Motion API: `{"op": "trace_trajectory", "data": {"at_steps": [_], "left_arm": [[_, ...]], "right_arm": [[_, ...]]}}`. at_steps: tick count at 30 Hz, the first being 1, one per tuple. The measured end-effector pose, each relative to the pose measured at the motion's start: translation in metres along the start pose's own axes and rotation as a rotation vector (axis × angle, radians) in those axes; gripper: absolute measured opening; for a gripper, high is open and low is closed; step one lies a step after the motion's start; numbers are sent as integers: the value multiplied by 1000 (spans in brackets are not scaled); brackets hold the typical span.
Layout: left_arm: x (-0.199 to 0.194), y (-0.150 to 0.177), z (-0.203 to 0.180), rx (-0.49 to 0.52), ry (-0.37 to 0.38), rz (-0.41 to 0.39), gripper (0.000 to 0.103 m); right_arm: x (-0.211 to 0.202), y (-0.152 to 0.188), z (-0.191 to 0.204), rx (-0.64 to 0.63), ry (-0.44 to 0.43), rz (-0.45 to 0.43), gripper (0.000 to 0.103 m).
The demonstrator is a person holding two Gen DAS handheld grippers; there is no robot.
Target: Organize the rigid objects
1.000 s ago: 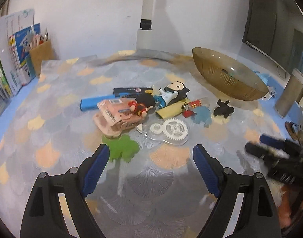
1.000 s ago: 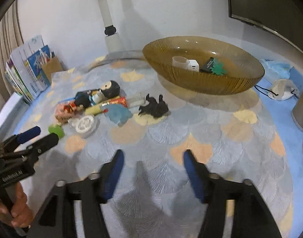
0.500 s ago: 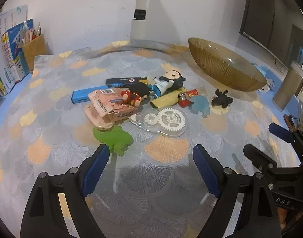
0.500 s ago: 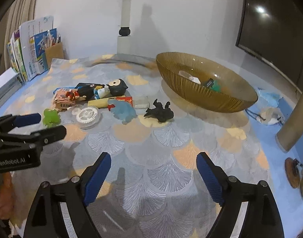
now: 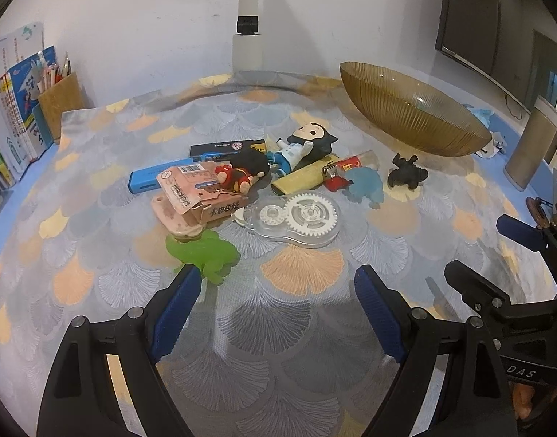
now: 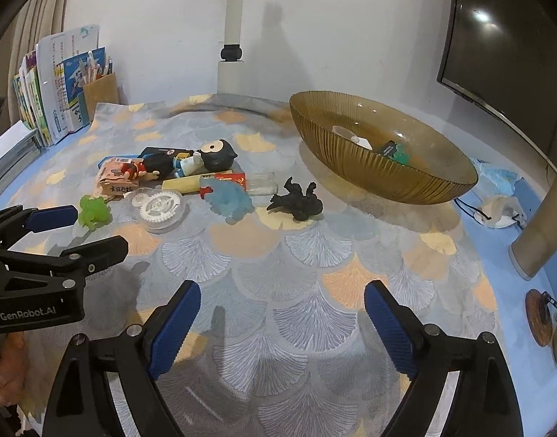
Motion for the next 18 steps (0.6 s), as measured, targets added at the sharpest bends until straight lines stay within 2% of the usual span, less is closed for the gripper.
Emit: {"op": "trace_trajectory", "data": {"at_steps": [18], "left_arm": [[-10, -3, 0, 19, -48, -46, 85]], "right_arm": [[-1, 0, 1, -21, 21, -6, 90]]}}
Point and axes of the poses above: each gripper's, at about its wrist camera, not at the fingertips, and x roughly the way its jaws point, z to its left, y to its underside, the point moved 5 cm from there along x, roughly the way its jaws point, and after that the axes turned 11 degrees about -z, right-handed, at the moved point
